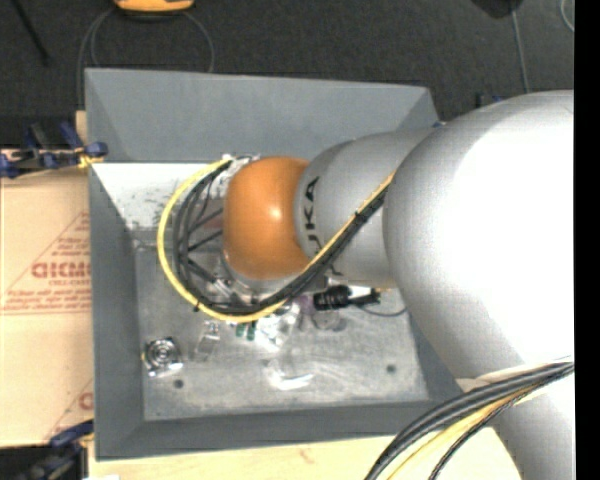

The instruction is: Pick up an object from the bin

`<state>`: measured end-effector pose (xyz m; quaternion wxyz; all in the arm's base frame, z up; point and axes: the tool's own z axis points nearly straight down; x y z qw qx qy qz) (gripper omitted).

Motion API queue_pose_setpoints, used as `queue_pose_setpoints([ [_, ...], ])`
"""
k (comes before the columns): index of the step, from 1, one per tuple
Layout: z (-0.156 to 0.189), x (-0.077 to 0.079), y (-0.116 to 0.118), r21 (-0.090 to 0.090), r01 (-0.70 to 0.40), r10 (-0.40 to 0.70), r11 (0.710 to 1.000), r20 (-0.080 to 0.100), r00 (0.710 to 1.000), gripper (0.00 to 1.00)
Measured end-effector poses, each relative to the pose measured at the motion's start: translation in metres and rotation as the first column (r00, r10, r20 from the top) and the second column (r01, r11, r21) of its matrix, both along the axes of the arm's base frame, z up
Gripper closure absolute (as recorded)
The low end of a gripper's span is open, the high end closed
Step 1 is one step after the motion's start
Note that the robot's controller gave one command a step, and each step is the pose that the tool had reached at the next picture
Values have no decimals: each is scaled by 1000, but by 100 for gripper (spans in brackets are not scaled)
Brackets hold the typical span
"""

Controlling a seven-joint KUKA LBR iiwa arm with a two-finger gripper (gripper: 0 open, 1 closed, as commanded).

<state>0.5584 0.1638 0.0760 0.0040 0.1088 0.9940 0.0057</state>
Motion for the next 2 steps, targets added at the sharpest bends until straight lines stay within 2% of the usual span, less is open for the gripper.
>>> queue_pose_setpoints([
  [1,-1,79,35,-9,-77,77,997,0,997,0],
  [2,3,79,37,-3,-73,73,997,2,997,100],
])
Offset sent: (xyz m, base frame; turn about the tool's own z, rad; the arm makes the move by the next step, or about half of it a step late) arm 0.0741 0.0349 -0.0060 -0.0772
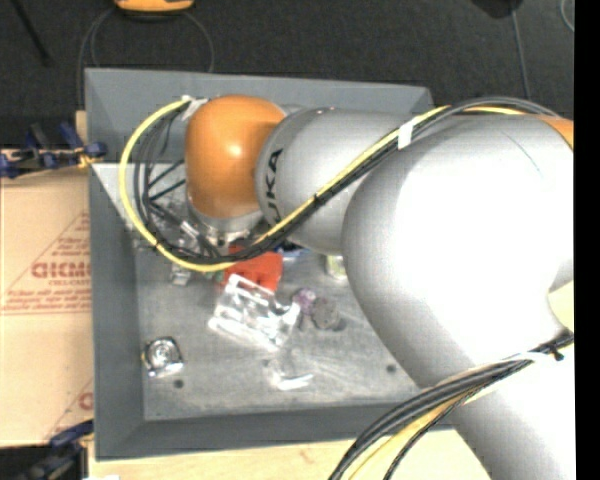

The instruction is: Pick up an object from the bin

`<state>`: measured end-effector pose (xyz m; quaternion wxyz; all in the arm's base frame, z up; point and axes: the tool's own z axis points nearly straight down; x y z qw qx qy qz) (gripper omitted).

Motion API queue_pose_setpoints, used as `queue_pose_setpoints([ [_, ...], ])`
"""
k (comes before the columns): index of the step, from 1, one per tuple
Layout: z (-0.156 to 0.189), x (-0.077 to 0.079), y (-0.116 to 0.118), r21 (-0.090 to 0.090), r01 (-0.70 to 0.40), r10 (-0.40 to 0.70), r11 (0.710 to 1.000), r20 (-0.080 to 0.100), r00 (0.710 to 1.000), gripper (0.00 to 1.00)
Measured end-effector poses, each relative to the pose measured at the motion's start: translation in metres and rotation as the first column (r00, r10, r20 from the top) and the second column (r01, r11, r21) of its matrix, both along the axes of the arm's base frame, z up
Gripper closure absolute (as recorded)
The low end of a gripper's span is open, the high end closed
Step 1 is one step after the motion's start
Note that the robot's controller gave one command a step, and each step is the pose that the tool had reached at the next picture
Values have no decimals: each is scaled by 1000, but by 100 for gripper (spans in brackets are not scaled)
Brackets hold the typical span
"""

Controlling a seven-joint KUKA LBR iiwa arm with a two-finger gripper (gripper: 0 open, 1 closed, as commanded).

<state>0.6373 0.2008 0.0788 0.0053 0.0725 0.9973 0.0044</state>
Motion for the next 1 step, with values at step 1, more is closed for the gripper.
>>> queue_pose_setpoints([
  [1,8,-13,-13,-6,271,-271,962,-10,962,100],
])
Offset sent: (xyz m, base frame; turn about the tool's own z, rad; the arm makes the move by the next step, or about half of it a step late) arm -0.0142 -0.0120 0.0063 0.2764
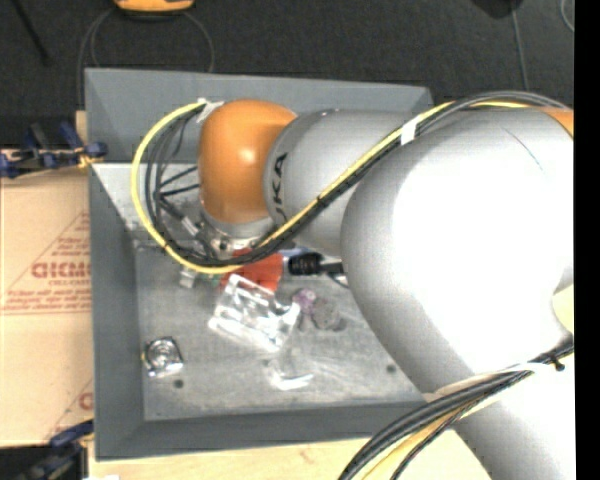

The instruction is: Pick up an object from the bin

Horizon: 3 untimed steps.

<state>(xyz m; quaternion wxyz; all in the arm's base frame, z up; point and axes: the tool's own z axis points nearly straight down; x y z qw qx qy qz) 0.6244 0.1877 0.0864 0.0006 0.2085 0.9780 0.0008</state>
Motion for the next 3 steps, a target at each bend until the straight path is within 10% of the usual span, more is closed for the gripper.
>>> queue_pose_setpoints([
  [3,-4,27,-125,-1,54,-54,999,7,999,100],
])
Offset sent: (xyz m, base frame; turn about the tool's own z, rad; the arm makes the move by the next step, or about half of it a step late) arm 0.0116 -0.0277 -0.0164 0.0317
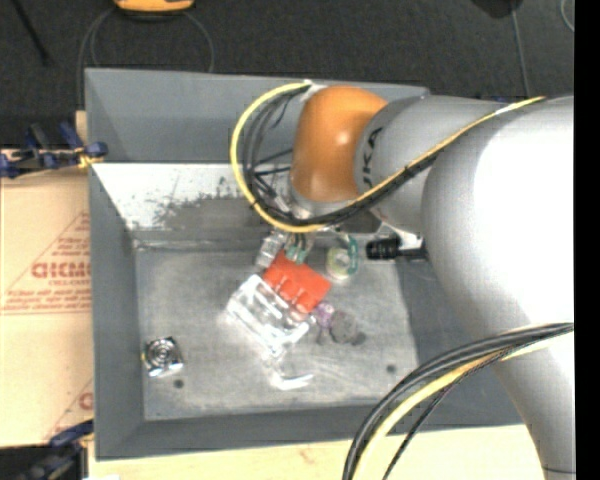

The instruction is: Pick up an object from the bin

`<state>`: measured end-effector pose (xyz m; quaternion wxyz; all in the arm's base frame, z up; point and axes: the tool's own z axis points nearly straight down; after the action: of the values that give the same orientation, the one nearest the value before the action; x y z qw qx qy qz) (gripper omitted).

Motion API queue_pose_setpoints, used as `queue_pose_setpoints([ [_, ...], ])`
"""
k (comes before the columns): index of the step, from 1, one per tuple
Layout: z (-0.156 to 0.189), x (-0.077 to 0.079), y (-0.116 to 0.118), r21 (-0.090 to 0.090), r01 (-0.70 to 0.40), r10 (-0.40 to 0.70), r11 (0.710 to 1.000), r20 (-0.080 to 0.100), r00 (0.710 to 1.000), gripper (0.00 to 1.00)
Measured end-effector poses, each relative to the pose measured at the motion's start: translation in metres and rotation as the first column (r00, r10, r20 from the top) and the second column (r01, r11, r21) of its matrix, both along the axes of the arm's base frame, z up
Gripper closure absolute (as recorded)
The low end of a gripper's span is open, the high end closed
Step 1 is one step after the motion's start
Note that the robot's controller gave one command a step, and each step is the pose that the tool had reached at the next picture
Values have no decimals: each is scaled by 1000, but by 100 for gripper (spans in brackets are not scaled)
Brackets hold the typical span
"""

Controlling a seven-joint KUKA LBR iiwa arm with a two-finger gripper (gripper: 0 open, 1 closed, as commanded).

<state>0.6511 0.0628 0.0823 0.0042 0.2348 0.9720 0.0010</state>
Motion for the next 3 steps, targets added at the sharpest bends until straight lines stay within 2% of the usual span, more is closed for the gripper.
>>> queue_pose_setpoints([
  [1,24,-2,-12,0,11,-11,1000,-2,1000,100],
  [2,13,-10,-57,-3,9,-9,1000,-6,1000,100],
  [3,16,-8,-93,-3,12,-12,1000,-3,1000,100],
])
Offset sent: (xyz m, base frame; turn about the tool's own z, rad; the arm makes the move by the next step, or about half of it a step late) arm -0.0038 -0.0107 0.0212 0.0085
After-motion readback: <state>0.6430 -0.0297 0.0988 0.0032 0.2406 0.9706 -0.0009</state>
